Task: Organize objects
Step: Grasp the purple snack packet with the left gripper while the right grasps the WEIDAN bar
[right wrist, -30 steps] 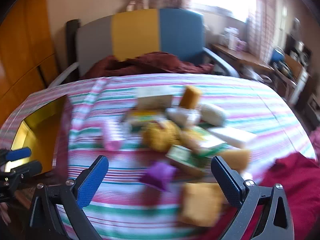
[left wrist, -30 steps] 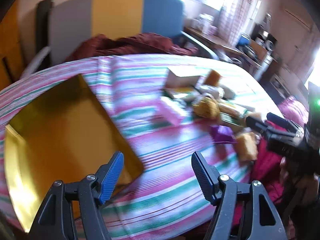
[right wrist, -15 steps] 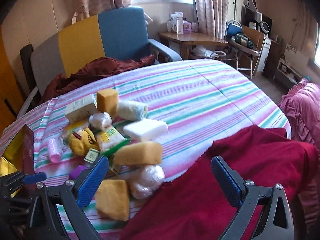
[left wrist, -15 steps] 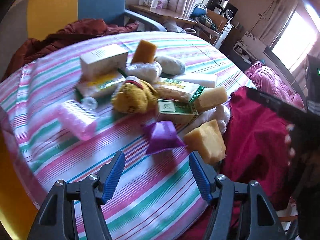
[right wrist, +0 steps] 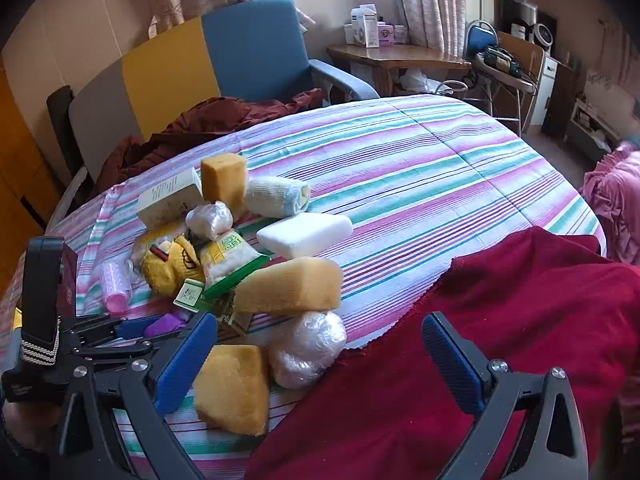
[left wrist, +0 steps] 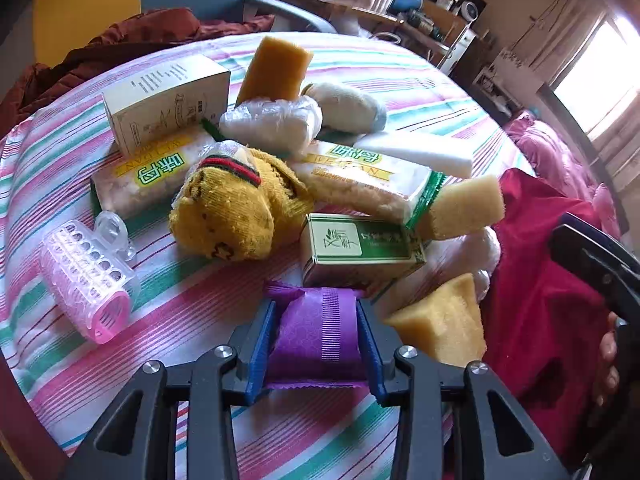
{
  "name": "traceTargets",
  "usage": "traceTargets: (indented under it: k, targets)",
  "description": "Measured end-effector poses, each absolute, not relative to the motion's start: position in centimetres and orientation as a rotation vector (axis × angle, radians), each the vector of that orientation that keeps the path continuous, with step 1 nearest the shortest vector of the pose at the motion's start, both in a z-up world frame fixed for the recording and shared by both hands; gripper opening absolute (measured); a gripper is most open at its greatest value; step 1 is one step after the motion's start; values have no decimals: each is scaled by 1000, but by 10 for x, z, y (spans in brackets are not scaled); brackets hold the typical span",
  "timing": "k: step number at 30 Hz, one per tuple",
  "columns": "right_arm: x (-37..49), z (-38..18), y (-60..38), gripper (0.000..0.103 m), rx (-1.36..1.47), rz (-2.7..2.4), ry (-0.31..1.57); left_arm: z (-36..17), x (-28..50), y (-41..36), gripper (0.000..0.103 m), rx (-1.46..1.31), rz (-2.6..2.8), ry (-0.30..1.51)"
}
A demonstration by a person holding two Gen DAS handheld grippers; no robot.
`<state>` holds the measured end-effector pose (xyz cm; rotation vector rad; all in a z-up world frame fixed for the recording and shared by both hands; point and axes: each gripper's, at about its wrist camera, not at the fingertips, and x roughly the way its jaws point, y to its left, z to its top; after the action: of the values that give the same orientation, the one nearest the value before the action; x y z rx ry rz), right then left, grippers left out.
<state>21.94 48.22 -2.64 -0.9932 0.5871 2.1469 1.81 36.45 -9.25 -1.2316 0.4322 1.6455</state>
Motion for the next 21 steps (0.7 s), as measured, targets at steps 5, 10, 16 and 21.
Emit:
traceTargets:
  k: [5,10,16,21]
  targets:
    - [198,-22,477,99,-1060,2238,556,-92,21,332,39,-1195,1677,425]
    - [142,-13,468,89,-1235,2383,366,-92,22,299,37,-1198,1704,416]
    - [68,-42,477,78,-1576,2331,115,-91,22,279,36,-1179,1738,410]
    - [35,-76,493,71,-1765,2232,72,-90,21,274,36,-1172,1737,380]
